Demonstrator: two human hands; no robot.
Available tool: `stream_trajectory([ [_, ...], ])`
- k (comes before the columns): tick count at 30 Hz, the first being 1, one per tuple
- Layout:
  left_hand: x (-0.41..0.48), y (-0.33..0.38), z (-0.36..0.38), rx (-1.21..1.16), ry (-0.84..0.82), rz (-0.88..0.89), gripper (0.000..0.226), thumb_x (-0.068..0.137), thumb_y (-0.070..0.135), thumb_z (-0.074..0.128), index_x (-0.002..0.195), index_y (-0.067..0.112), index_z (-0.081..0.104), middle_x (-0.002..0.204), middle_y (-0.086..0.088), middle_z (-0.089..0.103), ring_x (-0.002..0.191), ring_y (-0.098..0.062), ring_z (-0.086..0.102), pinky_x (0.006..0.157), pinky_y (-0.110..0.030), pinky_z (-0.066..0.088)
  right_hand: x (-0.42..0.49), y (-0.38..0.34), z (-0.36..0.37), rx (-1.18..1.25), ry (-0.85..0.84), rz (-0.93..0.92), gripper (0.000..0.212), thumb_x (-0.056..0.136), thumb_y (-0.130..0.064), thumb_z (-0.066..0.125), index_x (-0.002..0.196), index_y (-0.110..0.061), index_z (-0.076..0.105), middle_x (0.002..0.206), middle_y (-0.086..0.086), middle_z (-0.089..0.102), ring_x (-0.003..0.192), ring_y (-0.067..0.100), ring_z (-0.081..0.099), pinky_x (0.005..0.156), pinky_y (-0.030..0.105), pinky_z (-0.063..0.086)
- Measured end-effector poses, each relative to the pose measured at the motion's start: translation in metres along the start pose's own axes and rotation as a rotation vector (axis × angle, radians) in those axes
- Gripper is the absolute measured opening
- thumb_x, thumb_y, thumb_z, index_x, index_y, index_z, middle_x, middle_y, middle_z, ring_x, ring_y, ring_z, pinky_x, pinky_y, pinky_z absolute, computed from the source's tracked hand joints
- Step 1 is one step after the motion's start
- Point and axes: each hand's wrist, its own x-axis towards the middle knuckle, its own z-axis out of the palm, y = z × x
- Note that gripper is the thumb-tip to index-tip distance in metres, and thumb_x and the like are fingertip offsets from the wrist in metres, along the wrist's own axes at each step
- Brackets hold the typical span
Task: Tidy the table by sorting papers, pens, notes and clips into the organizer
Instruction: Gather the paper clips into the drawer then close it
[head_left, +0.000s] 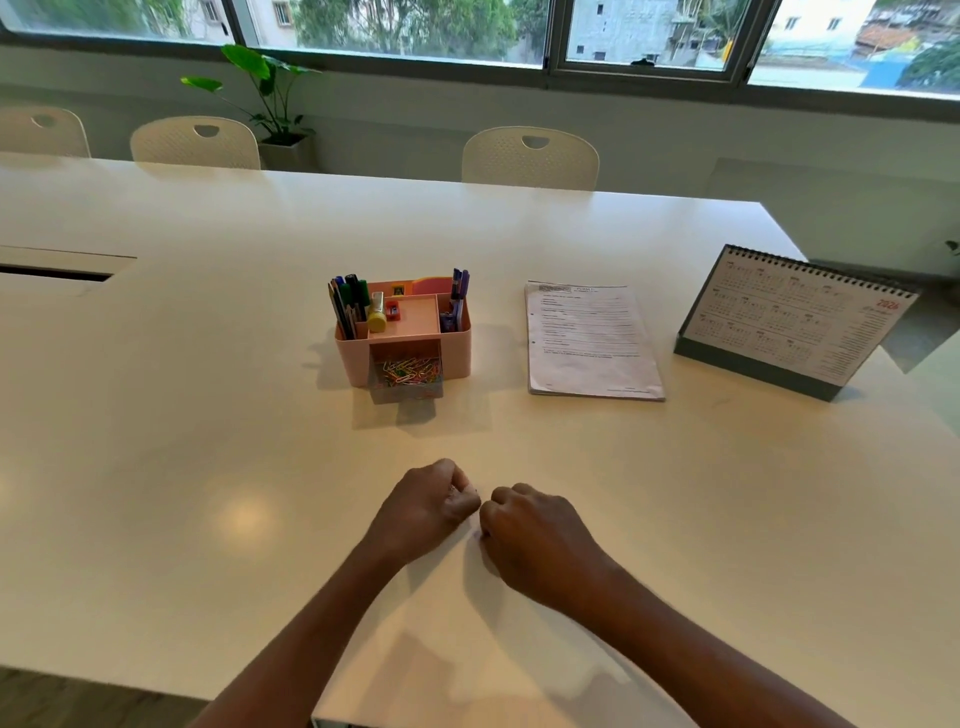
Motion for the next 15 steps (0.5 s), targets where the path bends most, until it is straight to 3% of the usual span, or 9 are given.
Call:
stream_trajectory([
  [4, -0.008, 0.006, -0.011, -0.704, -0.103, -0.204, 0.019, 0.106, 0.023, 0.055, 0.089, 0.014, 0.054, 0.072, -0.001, 0.054, 0.054, -0.009, 0.044, 0.052, -0.024, 0.034, 0.005, 0.001, 0.004, 0.107, -0.067, 0.089, 0.023, 0.100, -0.033, 0.053, 0.094, -0.015, 0.067, 0.093, 0.002, 0.066, 0.081, 0.021, 0.062, 0.062, 0.035, 0.050],
  [7, -0.013, 0.007, -0.016, -1.063, -0.101, -0.231, 0.014, 0.107, 0.016, 0.050, 0.095, 0.011, 0.056, 0.085, -0.013, 0.066, 0.064, -0.017, 0.057, 0.062, -0.029, 0.046, 0.008, 0.008, 0.002, 0.453, -0.130, 0.207, 0.015, 0.095, -0.031, 0.069, 0.086, -0.019, 0.069, 0.081, -0.004, 0.067, 0.070, 0.016, 0.064, 0.062, 0.032, 0.054],
  [11, -0.013, 0.006, -0.016, -1.431, 0.044, -0.290, 0.007, 0.104, 0.006, 0.054, 0.110, 0.006, 0.057, 0.087, -0.013, 0.070, 0.074, -0.021, 0.070, 0.066, -0.026, 0.062, 0.014, 0.012, -0.011, 1.049, -0.125, 0.473, 0.010, 0.092, -0.016, 0.079, 0.093, -0.008, 0.073, 0.082, 0.010, 0.077, 0.075, 0.030, 0.076, 0.067, 0.035, 0.065],
  [15, -0.008, 0.006, -0.017, -1.625, 0.118, -0.372, 0.027, 0.103, 0.004, 0.053, 0.128, 0.004, 0.064, 0.098, -0.017, 0.076, 0.087, -0.026, 0.077, 0.076, -0.032, 0.066, 0.030, 0.011, -0.025, 1.208, -0.053, 0.514, 0.012, 0.092, -0.010, 0.079, 0.097, -0.002, 0.073, 0.084, 0.015, 0.078, 0.081, 0.036, 0.076, 0.071, 0.039, 0.066],
])
